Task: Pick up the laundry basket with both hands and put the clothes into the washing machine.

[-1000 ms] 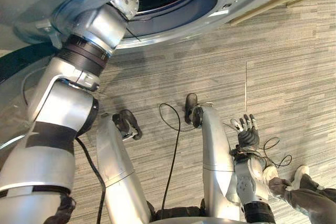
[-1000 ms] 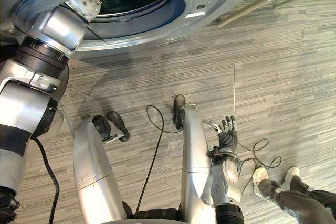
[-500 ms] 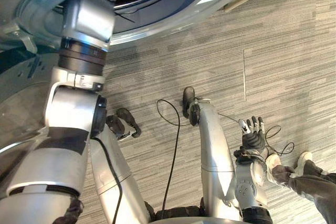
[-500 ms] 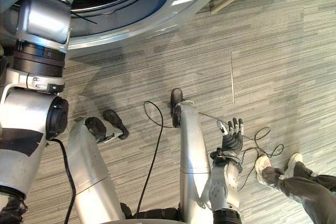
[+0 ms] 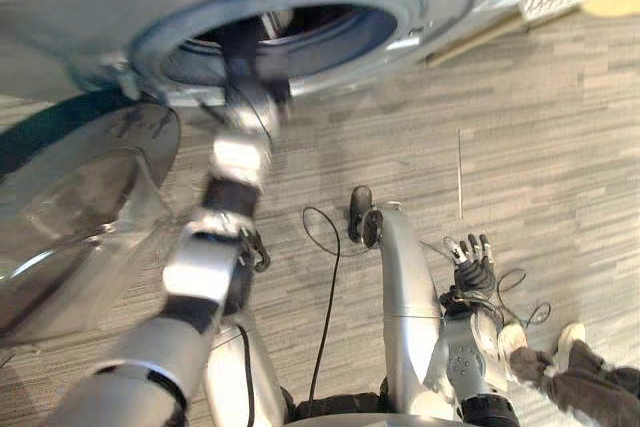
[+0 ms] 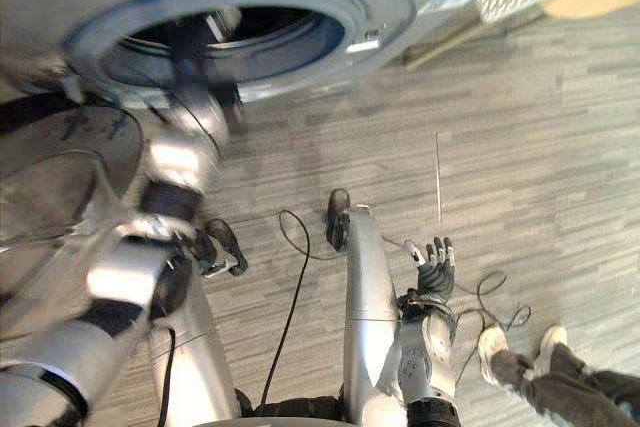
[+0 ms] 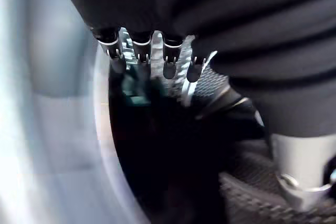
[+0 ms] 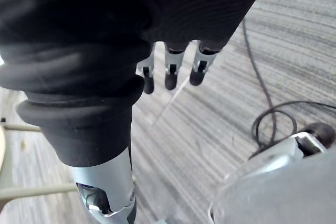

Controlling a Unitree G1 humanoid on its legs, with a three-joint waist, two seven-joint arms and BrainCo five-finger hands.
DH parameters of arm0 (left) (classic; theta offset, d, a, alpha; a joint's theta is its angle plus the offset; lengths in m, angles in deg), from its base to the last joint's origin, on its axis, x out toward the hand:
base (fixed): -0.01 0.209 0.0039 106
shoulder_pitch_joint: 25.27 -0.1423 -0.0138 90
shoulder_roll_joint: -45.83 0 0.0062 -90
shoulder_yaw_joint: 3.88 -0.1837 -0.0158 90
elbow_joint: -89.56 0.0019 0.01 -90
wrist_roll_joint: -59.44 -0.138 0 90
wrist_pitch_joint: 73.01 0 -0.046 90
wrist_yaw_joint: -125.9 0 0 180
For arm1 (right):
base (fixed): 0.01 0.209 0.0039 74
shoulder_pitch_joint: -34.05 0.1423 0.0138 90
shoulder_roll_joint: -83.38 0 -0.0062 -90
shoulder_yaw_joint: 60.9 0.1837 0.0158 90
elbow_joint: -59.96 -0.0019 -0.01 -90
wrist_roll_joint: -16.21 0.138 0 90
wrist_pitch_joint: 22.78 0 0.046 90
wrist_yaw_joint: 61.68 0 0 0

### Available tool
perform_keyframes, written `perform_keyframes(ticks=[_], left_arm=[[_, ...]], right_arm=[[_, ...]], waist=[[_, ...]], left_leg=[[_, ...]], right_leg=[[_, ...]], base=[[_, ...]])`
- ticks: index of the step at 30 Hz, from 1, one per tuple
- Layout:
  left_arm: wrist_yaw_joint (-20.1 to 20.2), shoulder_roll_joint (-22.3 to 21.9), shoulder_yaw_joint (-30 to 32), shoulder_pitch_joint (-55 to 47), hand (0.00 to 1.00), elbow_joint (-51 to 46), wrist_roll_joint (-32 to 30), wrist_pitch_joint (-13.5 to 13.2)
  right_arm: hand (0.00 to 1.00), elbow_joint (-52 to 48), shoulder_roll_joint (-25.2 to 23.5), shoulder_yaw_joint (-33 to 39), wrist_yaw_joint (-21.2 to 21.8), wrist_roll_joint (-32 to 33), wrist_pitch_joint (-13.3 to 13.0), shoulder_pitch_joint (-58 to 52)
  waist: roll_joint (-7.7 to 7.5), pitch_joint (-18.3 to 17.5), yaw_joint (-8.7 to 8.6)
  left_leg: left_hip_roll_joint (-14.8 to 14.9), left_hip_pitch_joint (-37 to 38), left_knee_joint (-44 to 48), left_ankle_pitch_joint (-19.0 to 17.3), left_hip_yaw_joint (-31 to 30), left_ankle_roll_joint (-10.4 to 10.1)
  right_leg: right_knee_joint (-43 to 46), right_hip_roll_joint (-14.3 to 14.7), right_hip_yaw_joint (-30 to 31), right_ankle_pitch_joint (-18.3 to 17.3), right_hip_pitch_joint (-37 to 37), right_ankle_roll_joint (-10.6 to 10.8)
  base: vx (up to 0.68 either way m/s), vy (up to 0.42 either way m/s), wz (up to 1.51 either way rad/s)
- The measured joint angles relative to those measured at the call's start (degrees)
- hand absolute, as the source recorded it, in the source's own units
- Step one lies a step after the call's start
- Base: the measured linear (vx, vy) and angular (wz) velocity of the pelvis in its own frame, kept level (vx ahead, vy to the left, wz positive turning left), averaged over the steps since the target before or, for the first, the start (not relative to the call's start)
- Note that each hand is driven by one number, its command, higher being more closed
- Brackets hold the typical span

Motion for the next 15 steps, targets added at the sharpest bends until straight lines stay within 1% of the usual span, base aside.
perform_keyframes(ticks=[1, 2, 4, 5, 6, 7, 8, 9, 10, 11, 12, 13, 14, 15], left_arm=[[1.46, -2.24, 0.31, -7.72, 0.0, 0.84, -2.94, 0.24], [3.37, -4.56, 2.74, -16.76, 0.0, 1.57, -3.78, 0.12], [4.25, -5.39, 5.26, -23.79, 0.0, 2.19, -3.12, -0.45], [4.47, -4.99, 6.76, -29.57, 0.0, 1.65, -1.43, -3.11], [4.36, -4.24, 8.3, -32.11, 0.0, 2.35, -0.04, -4.27], [4.32, -4.16, 9.59, -33.02, 0.0, 3.36, 0.32, -4.54], [4.39, -3.54, 13.07, -36.37, 0.0, 6.22, 1.33, -4.99], [4.57, -3.18, 14.14, -38.65, 0.0, 7.46, 1.77, -4.94], [4.85, -3.17, 14.73, -40.23, 0.0, 8.39, 1.86, -4.93], [5.89, -3.23, 15.05, -42.65, 0.0, 9.29, 1.95, -4.89], [7.45, -3.36, 14.98, -45.73, 0.0, 9.95, 2.01, -4.91], [8.91, -3.3, 14.98, -48.84, 0.0, 9.95, 2.13, -5.12], [9.59, -3.43, 15.05, -49.96, 0.0, 9.97, 2.45, -5.41], [11.09, -4.02, 15.01, -51.76, 0.0, 10.14, 2.49, -5.83]], right_arm=[[0.0, 1.02, -0.04, 0.1, 0.03, 0.01, 0.18, 0.02], [0.0, 2.53, -0.03, 0.22, 0.03, 0.02, 0.47, 0.13], [0.0, 3.93, -0.12, 0.51, 0.01, 0.02, 0.62, 0.13], [0.0, 5.89, -0.04, 0.77, -0.07, -0.01, 0.72, 0.14], [0.0, 8.6, 0.15, 1.07, -0.04, -0.06, 0.92, 0.05], [0.0, 10.24, 0.2, 1.21, -0.04, -0.16, 1.18, 0.0], [0.0, 14.87, 0.21, 1.29, 0.03, -0.69, 1.88, -0.53], [0.0, 17.21, 0.19, 1.46, 0.12, -1.15, 2.11, -1.26], [0.0, 18.45, 0.19, 1.74, 0.27, -1.28, 2.33, -2.16], [0.0, 20.15, 0.25, 2.6, 1.06, -2.1, 2.99, -3.43], [0.0, 22.38, 0.83, 3.49, 1.81, -2.87, 3.9, -4.68], [0.0, 25.24, 1.15, 4.07, 2.63, -4.61, 4.68, -5.0], [0.0, 26.43, 1.22, 4.19, 2.93, -5.24, 5.18, -5.08], [0.0, 29.08, 1.64, 5.76, 3.9, -7.49, 5.98, -5.11]], waist=[[0.04, -0.06, 0.8], [0.07, -0.11, 1.71], [0.09, -0.13, 2.69], [0.29, -0.25, 3.3], [0.56, -0.54, 4.15], [0.59, -1.1, 4.45], [0.86, -4.62, 4.71], [1.04, -6.75, 4.85], [1.37, -8.17, 4.95], [1.88, -10.55, 5.49], [2.57, -13.42, 5.96], [3.04, -15.85, 6.01], [3.31, -16.86, 5.99], [3.95, -18.64, 6.08]], left_leg=[[-0.81, 3.37, -2.47, 0.83, 0.44, -0.16], [-1.75, 7.78, -6.0, 2.09, 0.98, -0.75], [-2.57, 11.7, -9.32, 3.37, 1.58, -1.35], [-3.32, 15.75, -12.96, 4.63, 2.08, -1.92], [-4.42, 20.38, -16.99, 6.47, 2.02, -2.53], [-4.73, 22.63, -18.89, 7.23, 2.1, -2.85], [-5.28, 27.41, -23.75, 8.97, 2.19, -3.5], [-5.81, 30.39, -26.77, 10.07, 2.3, -3.83], [-5.97, 32.41, -28.79, 10.66, 2.41, -3.95], [-6.39, 35.14, -31.97, 11.65, 2.48, -4.27], [-6.88, 38.43, -36.21, 13.09, 2.48, -4.59], [-7.71, 41.42, -40.57, 14.81, 2.07, -4.8], [-8.07, 42.82, -42.78, 16.01, 1.72, -4.97], [-9.01, 45.69, -47.72, 18.48, 0.72, -5.12]], right_leg=[[-1.37, -0.63, -0.28, -0.33, 3.04, -0.38], [-3.3, -1.22, -0.54, -0.58, 6.84, -0.67], [-5.03, -1.59, -0.7, -0.69, 10.19, -0.88], [-7.14, -2.25, -1.52, -0.72, 14.07, -1.19], [-9.55, -2.65, -2.35, -0.5, 18.51, -1.55], [-10.84, -2.8, -2.8, -0.35, 20.63, -1.77], [-14.35, -3.2, -4.08, 0.15, 25.36, -2.34], [-16.44, -3.3, -4.7, 0.4, 28.21, -2.36], [-18.01, -3.31, -5.24, 0.59, 30.27, -2.35], [-20.38, -3.32, -5.92, 0.89, 32.9, -2.38], [-23.58, -3.32, -7.06, 1.56, 36.3, -2.36], [-26.74, -3.53, -8.42, 2.18, 39.43, -2.3], [-28.4, -3.62, -9.31, 2.52, 41.12, -2.16], [-31.84, -3.94, -11.4, 3.51, 44.65, -2.11]], base=[[0.03, -0.176, 0.45], [0.03, -0.188, 0.44], [0.05, -0.158, 0.33], [0.07, -0.164, 0.46], [0.07, -0.161, 0.45], [0.1, -0.134, 0.38], [0.1, -0.089, 0.27], [0.12, -0.075, 0.27], [0.14, -0.06, 0.21], [0.17, -0.082, 0.25], [0.2, -0.092, 0.37], [0.16, -0.071, 0.43], [0.15, -0.063, 0.59], [0.13, -0.053, 0.7]])
